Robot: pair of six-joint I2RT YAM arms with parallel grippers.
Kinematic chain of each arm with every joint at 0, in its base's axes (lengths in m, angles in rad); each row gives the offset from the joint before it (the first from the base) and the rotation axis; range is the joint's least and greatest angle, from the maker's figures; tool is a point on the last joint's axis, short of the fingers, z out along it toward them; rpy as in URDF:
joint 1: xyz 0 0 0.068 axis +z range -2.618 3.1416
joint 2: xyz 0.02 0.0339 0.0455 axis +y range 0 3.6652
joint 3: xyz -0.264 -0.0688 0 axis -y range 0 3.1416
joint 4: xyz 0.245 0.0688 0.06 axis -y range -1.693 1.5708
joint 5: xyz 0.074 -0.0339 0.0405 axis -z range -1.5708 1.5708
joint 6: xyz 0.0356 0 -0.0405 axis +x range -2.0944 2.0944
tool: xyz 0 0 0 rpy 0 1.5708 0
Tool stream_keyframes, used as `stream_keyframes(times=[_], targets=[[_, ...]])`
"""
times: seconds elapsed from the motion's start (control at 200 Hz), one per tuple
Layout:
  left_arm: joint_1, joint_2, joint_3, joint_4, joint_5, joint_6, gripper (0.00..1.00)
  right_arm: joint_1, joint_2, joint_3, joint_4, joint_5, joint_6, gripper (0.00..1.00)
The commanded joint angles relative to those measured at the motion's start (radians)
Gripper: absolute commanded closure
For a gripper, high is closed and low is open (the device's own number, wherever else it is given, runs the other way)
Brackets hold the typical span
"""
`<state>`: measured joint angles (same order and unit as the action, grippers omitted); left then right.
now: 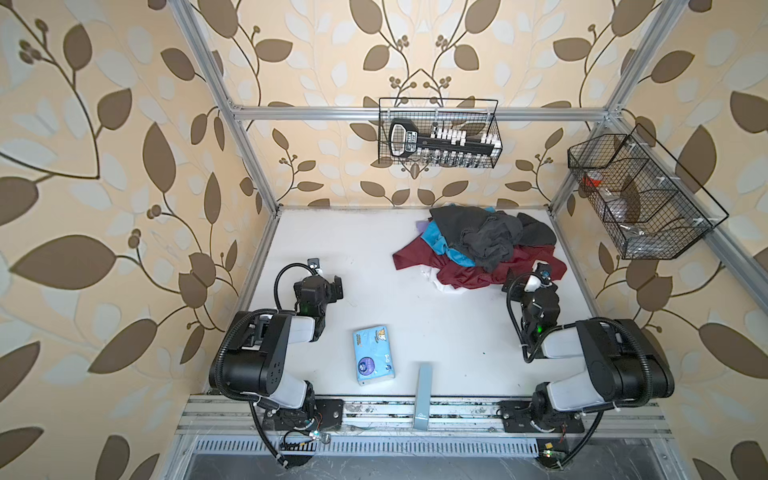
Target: Pick out a specific cloth from the pile
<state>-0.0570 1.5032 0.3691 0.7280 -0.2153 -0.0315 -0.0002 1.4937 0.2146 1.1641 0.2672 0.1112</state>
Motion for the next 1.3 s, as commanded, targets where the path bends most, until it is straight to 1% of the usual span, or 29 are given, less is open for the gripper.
stream_keyframes(times=[0.0,1.095,1.135,1.175,1.21,1.26,1.285,1.295], targets=[[0.009,-0.008,0.013,0.021,0.012,-0.008,0.01,0.005,-0.001,-0.012,0.023,0.015,0.008,0.00],[0.009,-0.008,0.012,0.022,0.011,-0.007,0.01,0.007,-0.002,-0.011,0.018,0.014,0.006,0.00],[0.009,-0.012,0.010,0.023,0.011,-0.007,0.01,0.009,-0.004,-0.014,0.025,0.022,0.005,0.00],[0.008,-0.022,0.009,0.030,-0.009,-0.002,0.01,0.026,-0.015,-0.006,0.012,0.066,0.003,0.00],[0.003,-0.052,0.021,-0.006,-0.059,-0.009,0.01,0.038,-0.033,-0.002,-0.022,0.073,-0.001,0.00],[-0.002,-0.154,0.057,-0.163,-0.101,-0.045,0.01,0.060,-0.042,-0.005,-0.009,0.075,-0.036,0.00],[-0.002,-0.191,0.060,-0.195,-0.116,-0.048,0.01,0.077,-0.050,0.000,-0.012,0.106,-0.049,0.00],[-0.004,-0.206,0.058,-0.202,-0.121,-0.049,0.01,0.090,-0.060,0.008,-0.030,0.140,-0.056,0.00]])
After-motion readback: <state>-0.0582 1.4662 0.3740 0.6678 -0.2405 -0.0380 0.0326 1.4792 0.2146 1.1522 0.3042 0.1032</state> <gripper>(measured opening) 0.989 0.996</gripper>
